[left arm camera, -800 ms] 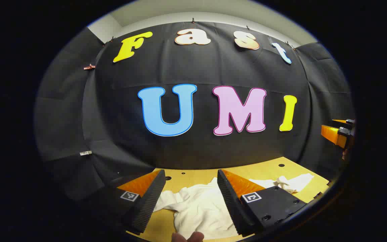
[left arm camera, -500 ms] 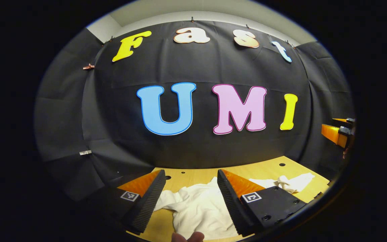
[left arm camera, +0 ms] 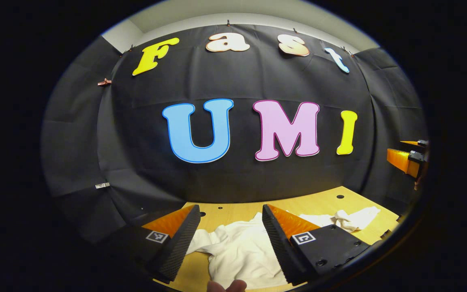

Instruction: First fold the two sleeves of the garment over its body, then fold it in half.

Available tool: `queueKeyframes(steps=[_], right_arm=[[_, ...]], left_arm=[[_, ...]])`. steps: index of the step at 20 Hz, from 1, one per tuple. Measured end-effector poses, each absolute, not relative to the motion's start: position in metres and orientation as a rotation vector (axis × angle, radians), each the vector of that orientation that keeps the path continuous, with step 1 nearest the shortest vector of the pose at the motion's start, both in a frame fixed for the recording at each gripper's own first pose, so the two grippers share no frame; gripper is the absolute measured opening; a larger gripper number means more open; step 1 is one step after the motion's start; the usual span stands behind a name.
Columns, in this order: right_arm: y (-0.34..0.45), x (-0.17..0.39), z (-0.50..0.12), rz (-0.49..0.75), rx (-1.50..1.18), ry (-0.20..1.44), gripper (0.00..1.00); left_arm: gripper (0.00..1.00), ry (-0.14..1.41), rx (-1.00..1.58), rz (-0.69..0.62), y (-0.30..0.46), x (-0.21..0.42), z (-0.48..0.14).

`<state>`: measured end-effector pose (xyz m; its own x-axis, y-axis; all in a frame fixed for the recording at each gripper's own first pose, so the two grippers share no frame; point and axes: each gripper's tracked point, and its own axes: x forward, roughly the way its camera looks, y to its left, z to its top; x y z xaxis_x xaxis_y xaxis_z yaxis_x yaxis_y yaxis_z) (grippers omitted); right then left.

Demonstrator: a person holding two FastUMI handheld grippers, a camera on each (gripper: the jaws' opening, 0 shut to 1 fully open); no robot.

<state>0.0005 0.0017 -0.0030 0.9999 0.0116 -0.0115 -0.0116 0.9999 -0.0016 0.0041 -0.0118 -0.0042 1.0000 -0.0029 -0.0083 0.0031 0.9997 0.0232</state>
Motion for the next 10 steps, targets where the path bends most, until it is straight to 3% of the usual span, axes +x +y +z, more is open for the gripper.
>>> queueKeyframes(steps=[5, 10], right_arm=[[-0.005, -0.001, -0.007, 0.006, -0.004, 0.017, 0.97], [-0.050, 0.007, -0.060, -0.083, 0.012, 0.172, 0.97]], left_arm=[[0.95, 0.012, 0.027, -0.005, -0.016, 0.002, -0.007], [0.95, 0.020, 0.042, -0.032, -0.031, 0.003, -0.012]])
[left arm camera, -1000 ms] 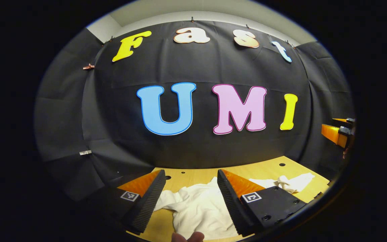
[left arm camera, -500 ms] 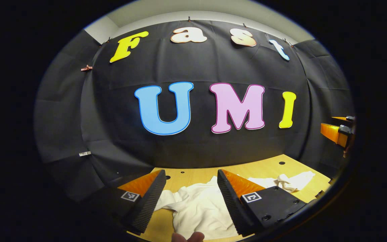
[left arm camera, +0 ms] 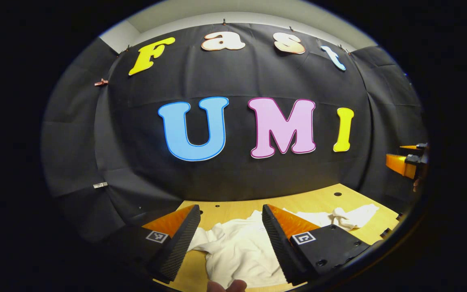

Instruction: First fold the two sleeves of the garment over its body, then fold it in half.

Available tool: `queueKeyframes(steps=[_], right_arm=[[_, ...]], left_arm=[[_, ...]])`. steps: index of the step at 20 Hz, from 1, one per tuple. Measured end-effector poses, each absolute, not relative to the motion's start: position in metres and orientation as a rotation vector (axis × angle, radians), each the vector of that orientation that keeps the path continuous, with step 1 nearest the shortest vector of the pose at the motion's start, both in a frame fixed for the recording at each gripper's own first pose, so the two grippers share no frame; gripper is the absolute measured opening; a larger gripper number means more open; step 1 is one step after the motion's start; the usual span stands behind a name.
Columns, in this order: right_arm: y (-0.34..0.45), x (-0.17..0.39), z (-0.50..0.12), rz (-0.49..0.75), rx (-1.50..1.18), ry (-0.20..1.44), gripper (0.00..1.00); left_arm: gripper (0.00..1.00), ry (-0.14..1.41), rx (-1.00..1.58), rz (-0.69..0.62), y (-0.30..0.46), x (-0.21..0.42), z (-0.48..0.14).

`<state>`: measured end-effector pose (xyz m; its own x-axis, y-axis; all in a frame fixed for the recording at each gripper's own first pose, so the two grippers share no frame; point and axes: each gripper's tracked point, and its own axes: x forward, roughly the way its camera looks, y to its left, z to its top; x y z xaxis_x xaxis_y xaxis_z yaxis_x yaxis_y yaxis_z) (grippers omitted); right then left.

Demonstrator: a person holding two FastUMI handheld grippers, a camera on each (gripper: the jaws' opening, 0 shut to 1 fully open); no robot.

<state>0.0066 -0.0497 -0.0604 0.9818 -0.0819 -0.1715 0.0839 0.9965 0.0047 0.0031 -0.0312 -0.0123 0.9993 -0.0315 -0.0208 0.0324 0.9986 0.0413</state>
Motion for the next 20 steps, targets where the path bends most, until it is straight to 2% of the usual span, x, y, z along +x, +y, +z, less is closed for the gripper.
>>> queueKeyframes(steps=[9, 16, 20], right_arm=[[-0.179, 0.053, -0.207, -0.268, 0.076, 0.434, 0.97], [-0.232, 0.101, -0.338, -0.264, 0.089, 0.676, 0.98], [-0.252, 0.127, -0.391, -0.267, 0.104, 0.750, 0.98]], left_arm=[[0.93, 0.105, 0.065, -0.075, -0.076, 0.013, -0.043], [0.93, 0.177, 0.092, -0.052, -0.105, 0.033, -0.066], [0.93, 0.217, 0.111, -0.035, -0.122, 0.045, -0.079]])
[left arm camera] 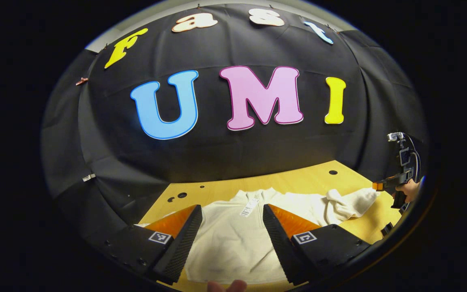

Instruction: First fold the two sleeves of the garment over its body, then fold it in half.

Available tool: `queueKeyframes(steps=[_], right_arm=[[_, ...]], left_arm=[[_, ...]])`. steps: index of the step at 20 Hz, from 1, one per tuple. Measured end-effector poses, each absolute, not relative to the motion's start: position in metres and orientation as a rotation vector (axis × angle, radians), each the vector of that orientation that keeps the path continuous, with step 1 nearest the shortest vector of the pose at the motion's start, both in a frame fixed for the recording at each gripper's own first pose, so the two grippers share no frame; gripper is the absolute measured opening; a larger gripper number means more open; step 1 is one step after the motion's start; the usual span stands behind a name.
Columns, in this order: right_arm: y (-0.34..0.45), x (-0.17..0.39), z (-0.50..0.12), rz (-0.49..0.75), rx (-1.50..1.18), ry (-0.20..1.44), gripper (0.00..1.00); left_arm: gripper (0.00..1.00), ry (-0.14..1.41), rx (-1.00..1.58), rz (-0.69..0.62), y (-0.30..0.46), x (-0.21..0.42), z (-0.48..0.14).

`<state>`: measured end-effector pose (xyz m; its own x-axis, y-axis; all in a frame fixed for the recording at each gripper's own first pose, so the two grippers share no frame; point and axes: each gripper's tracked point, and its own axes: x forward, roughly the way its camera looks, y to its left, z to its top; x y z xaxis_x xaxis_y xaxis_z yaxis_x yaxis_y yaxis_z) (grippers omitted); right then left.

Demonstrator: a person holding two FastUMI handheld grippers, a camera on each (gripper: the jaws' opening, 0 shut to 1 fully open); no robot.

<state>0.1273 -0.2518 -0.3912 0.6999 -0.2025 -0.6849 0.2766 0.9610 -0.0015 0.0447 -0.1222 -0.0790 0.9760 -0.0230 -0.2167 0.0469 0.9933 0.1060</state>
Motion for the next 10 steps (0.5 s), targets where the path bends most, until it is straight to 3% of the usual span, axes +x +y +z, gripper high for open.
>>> queueKeyframes(steps=[10], right_arm=[[-0.264, 0.143, -0.464, -0.255, 0.152, 0.862, 0.98]], left_arm=[[0.97, 0.272, 0.146, -0.029, -0.154, 0.067, -0.091]])
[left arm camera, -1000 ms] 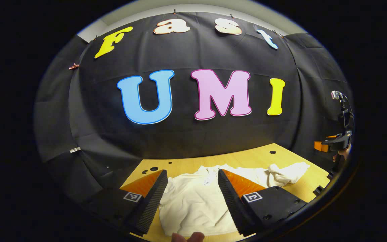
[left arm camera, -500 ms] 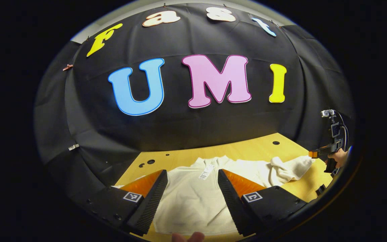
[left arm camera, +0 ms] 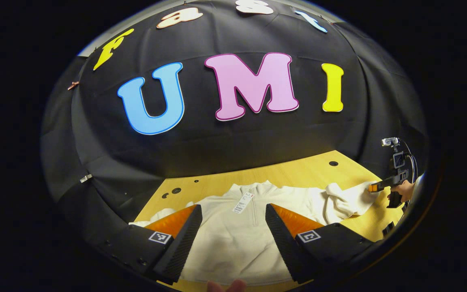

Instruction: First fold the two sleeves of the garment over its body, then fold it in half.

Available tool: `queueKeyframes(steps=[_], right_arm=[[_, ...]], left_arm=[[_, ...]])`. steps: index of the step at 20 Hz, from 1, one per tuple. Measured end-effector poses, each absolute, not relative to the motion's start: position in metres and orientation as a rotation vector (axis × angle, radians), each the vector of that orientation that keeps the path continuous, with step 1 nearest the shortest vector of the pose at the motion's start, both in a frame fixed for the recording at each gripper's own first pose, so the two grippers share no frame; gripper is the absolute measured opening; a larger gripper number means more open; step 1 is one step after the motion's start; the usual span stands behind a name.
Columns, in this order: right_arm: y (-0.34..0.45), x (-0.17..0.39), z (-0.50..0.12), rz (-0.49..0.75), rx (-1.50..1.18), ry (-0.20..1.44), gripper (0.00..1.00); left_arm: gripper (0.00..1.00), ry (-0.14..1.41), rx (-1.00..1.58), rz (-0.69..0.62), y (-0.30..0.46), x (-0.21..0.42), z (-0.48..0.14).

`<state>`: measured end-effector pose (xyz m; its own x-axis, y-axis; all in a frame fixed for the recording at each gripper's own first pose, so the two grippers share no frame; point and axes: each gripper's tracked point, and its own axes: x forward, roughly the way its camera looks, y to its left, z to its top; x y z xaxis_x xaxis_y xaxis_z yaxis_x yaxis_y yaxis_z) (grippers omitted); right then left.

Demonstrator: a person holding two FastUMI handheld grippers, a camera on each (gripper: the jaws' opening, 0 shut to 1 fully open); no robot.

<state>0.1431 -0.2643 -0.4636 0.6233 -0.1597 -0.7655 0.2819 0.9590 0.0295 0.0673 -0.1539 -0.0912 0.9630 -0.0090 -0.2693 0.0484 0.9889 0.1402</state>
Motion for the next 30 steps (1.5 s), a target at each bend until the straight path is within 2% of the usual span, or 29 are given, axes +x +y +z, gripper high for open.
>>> queueKeyframes(steps=[3, 4, 5, 8, 9, 10, 14, 18, 25, 30], right_arm=[[-0.259, 0.142, -0.467, -0.260, 0.240, 0.878, 0.97], [-0.259, 0.144, -0.467, -0.254, 0.237, 0.878, 0.86], [-0.253, 0.143, -0.467, -0.223, 0.232, 0.882, 0.85], [-0.243, 0.142, -0.463, -0.182, 0.176, 0.874, 0.15], [-0.241, 0.140, -0.464, -0.174, 0.154, 0.882, 0.20], [-0.241, 0.140, -0.462, -0.172, 0.143, 0.880, 0.13], [-0.241, 0.124, -0.432, -0.211, 0.138, 0.834, 0.13], [-0.235, 0.085, -0.395, -0.233, 0.123, 0.793, 0.13], [-0.173, 0.001, -0.338, -0.225, 0.134, 0.746, 0.13], [-0.121, -0.009, -0.299, -0.211, 0.175, 0.679, 0.12]], left_arm=[[0.97, 0.277, 0.145, -0.020, -0.153, 0.069, -0.091], [0.97, 0.280, 0.144, -0.017, -0.152, 0.067, -0.093], [0.97, 0.282, 0.143, -0.015, -0.150, 0.066, -0.093], [0.97, 0.283, 0.130, -0.023, -0.144, 0.064, -0.097], [0.97, 0.284, 0.127, -0.027, -0.140, 0.064, -0.097], [0.97, 0.281, 0.123, -0.034, -0.138, 0.063, -0.098], [0.97, 0.261, 0.128, -0.067, -0.121, 0.055, -0.096], [0.97, 0.244, 0.131, -0.091, -0.102, 0.048, -0.092], [0.97, 0.187, 0.131, -0.135, -0.071, 0.035, -0.079], [0.97, 0.164, 0.129, -0.144, -0.043, 0.028, -0.078]])
